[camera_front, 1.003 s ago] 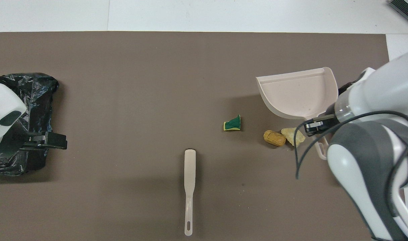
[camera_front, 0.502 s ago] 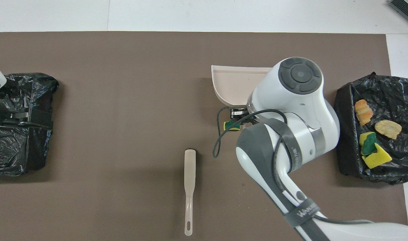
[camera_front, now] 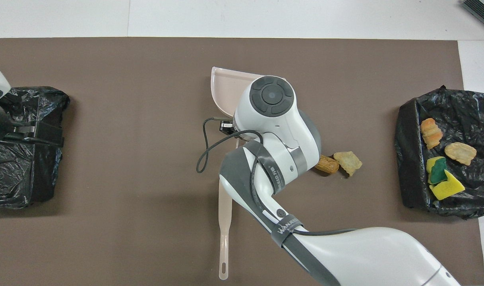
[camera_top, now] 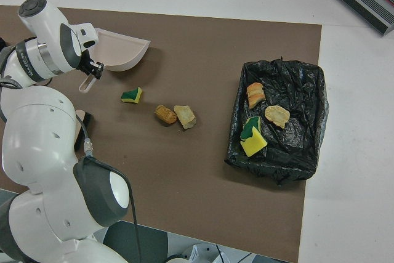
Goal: Sweep and dump trash in bin
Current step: 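Bring the empty dustpan back with the right gripper and set it down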
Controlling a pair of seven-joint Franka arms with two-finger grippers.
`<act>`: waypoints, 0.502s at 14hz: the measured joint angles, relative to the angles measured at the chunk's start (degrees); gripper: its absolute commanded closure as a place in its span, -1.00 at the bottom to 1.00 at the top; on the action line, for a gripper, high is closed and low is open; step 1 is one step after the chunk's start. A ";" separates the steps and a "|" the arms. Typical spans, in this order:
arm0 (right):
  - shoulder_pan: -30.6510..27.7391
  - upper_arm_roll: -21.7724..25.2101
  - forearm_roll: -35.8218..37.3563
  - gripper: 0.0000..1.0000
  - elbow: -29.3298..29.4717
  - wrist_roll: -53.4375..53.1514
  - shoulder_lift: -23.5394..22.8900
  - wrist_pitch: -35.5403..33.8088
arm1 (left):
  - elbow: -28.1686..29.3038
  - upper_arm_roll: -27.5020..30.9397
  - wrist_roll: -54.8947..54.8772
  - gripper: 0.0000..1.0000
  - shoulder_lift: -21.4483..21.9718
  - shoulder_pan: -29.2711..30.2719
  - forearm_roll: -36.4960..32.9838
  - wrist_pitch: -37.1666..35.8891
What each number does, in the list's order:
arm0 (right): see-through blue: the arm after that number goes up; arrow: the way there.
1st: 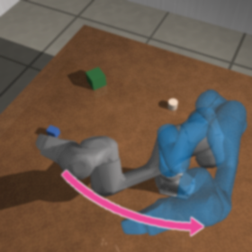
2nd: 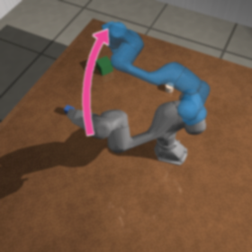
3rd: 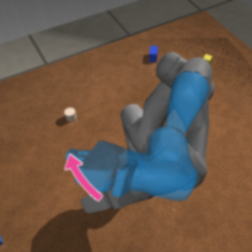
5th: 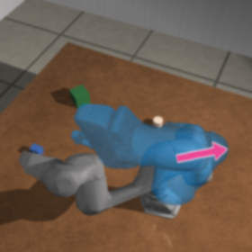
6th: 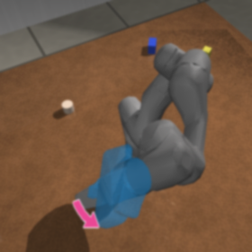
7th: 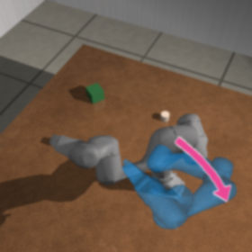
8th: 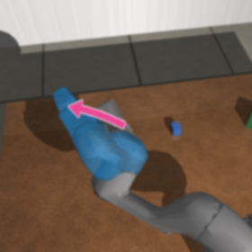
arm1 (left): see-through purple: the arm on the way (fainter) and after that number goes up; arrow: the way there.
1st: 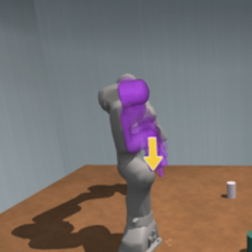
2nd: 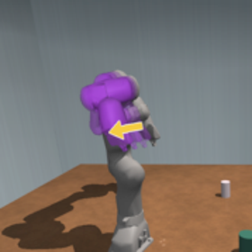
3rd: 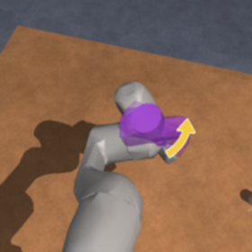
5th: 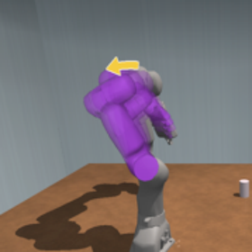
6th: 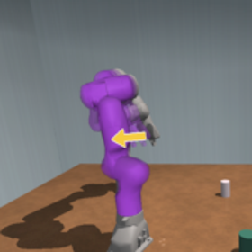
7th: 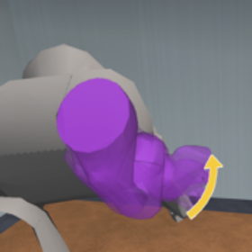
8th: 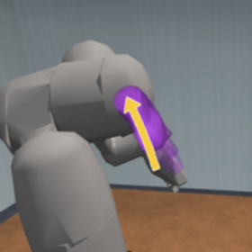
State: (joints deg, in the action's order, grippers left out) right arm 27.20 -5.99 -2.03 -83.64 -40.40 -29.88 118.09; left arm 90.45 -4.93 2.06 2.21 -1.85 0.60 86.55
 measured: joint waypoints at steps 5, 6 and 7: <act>0.63 0.41 -0.14 0.28 2.91 -0.71 -4.28 1.40 | -0.45 0.46 -0.30 -1.00 1.08 1.03 0.53 -0.54; 0.61 0.49 -0.34 -0.99 2.98 -0.71 -4.28 1.46 | -0.22 0.46 -0.41 -1.00 1.52 1.19 0.53 -0.67; 0.60 0.50 -0.48 -1.00 3.09 -0.71 -4.28 1.65 | -0.11 0.44 -0.45 -1.00 1.79 1.29 0.53 -0.70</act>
State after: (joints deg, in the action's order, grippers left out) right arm 27.80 -5.49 -2.52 -80.55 -41.11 -34.16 119.75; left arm 90.34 -4.48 1.61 3.99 -0.56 1.13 85.85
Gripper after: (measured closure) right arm 0.643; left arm 0.000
